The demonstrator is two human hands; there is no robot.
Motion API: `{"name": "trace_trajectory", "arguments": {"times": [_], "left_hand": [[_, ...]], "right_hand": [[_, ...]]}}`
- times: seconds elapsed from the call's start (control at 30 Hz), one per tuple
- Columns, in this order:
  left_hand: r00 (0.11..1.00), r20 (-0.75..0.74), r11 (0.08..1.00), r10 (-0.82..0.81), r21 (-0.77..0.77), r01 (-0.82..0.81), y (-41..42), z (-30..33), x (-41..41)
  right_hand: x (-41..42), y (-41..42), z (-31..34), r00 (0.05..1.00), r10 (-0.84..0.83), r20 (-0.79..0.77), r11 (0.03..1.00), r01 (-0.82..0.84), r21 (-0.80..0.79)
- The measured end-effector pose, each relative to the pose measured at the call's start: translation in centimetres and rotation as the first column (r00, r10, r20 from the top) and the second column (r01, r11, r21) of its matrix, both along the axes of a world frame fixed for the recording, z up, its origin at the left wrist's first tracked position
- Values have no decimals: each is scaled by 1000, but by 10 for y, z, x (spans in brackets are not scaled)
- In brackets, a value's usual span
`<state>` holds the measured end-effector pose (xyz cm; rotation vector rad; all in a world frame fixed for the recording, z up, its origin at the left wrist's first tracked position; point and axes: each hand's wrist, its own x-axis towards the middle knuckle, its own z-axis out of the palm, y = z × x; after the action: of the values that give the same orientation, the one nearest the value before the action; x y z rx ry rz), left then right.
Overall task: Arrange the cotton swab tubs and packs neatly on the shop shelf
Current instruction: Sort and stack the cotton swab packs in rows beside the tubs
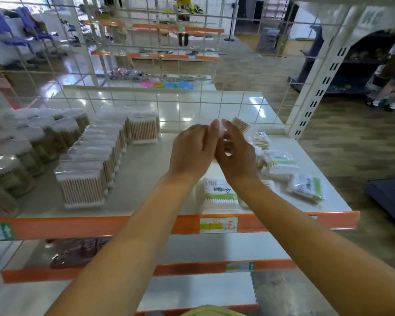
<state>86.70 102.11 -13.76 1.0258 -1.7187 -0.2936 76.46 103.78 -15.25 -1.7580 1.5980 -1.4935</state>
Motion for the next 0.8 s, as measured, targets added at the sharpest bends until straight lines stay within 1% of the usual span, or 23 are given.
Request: {"name": "trace_trajectory", "arguments": {"times": [0.17,0.27,0.33,0.43,0.57,0.67,0.8], "left_hand": [[997,73,998,6,-61,-1,-14,10,20],[992,121,999,35,-39,-30,-28,16,43],[981,184,998,62,-5,-63,-36,21,62],[918,366,988,151,-19,-155,-47,27,93],[784,598,984,166,-46,-173,-61,27,132],[731,653,976,197,-63,-207,-70,26,157],[710,672,970,211,-53,-239,-80,21,183]], "right_hand": [[10,-17,3,999,-12,36,1000,12,-9],[22,-31,2,999,2,48,1000,-1,-21],[32,-42,0,998,-5,58,1000,5,-8],[52,-57,-8,991,22,131,998,-30,57],[83,-73,-22,985,66,162,989,-85,117],[102,-81,-34,988,60,143,985,-82,154],[110,-89,-52,998,63,32,982,-68,179]]}}
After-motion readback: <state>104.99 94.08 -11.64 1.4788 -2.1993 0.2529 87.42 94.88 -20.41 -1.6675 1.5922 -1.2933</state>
